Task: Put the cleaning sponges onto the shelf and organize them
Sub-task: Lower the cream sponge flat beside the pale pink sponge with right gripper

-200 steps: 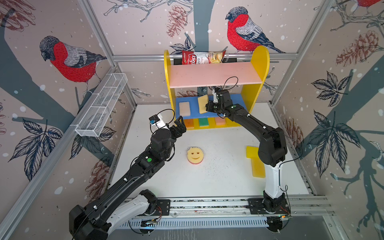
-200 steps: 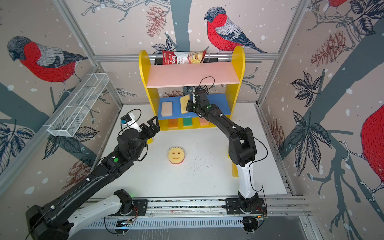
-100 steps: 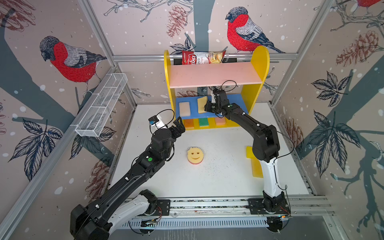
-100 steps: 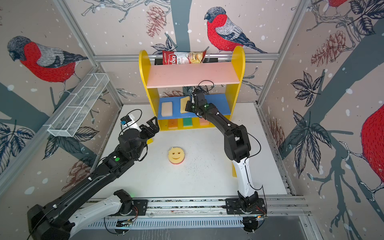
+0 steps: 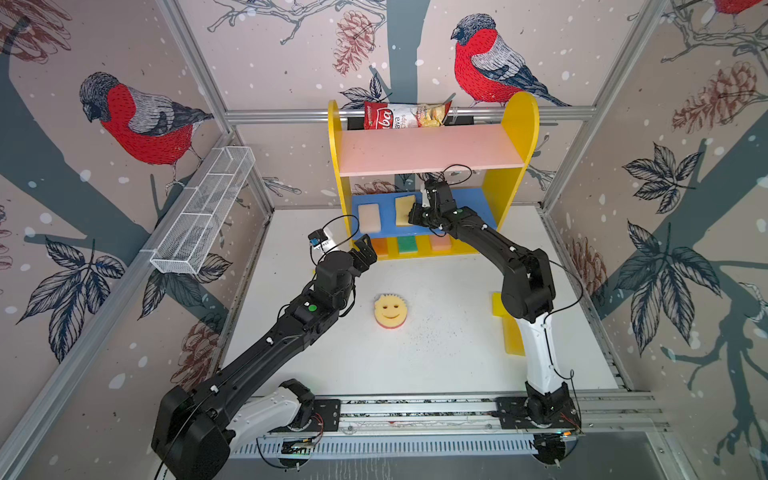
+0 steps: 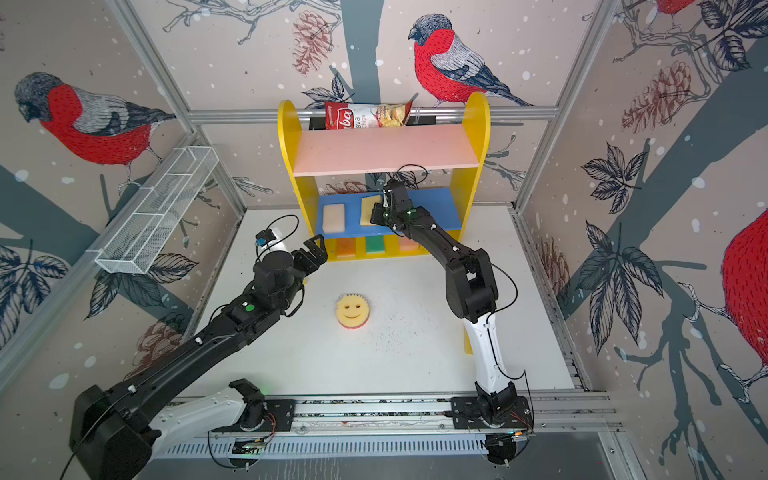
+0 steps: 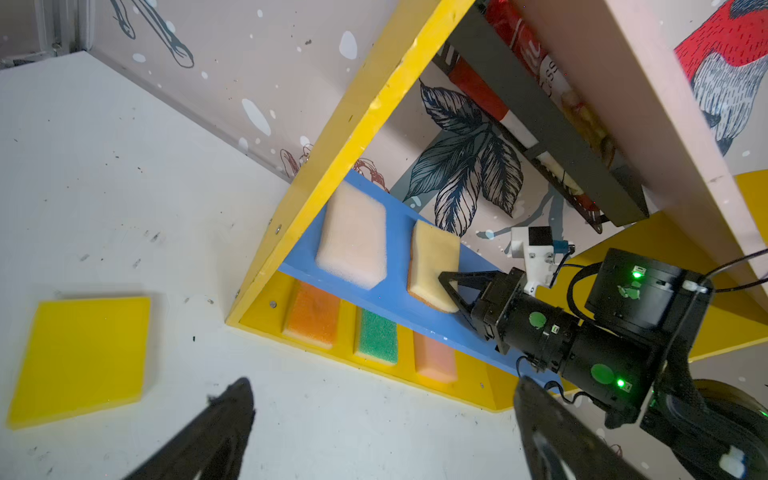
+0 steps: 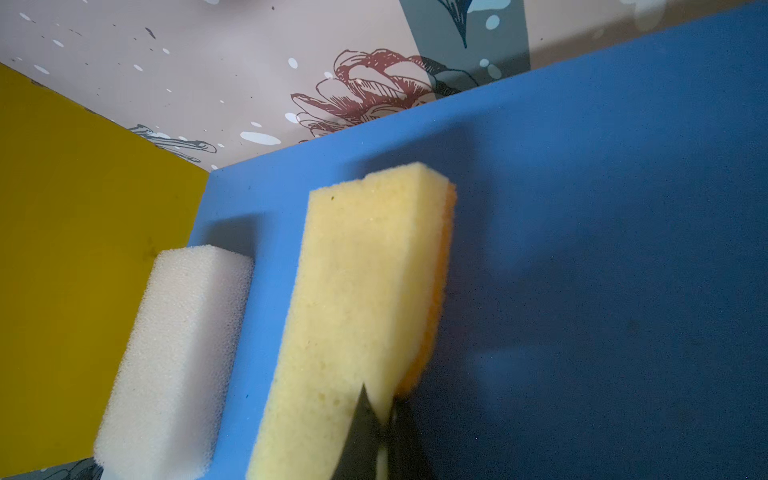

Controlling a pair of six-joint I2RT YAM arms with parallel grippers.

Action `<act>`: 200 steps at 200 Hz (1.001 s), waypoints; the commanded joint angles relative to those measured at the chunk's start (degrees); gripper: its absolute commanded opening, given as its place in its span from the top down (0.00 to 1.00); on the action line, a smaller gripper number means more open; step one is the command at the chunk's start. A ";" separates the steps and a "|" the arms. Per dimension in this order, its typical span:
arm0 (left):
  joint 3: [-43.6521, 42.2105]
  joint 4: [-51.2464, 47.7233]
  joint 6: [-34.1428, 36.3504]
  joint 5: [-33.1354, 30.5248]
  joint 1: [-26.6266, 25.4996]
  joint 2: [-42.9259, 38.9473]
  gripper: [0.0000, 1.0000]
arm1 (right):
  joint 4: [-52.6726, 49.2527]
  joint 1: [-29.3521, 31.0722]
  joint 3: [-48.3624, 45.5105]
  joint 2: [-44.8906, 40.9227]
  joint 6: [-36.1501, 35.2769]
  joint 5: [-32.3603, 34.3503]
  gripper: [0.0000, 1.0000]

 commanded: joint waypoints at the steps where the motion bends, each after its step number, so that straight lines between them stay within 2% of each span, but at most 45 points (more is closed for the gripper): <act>1: 0.76 3.68 -0.62 1.94 0.18 1.01 0.04 | -1.88 -0.31 0.25 0.47 -0.70 1.33 1.00; 132: 1.07 3.47 -0.30 2.43 0.53 3.30 0.04 | -7.26 -0.88 6.75 3.84 -3.53 0.77 1.00; 161: 0.20 3.65 -0.74 2.41 0.55 2.96 0.05 | -7.74 -0.80 5.01 2.37 -3.79 -3.54 1.00; 200: -0.77 3.71 -1.09 2.62 0.59 1.71 0.05 | -6.13 -0.21 -0.17 -1.54 -4.22 -4.53 1.00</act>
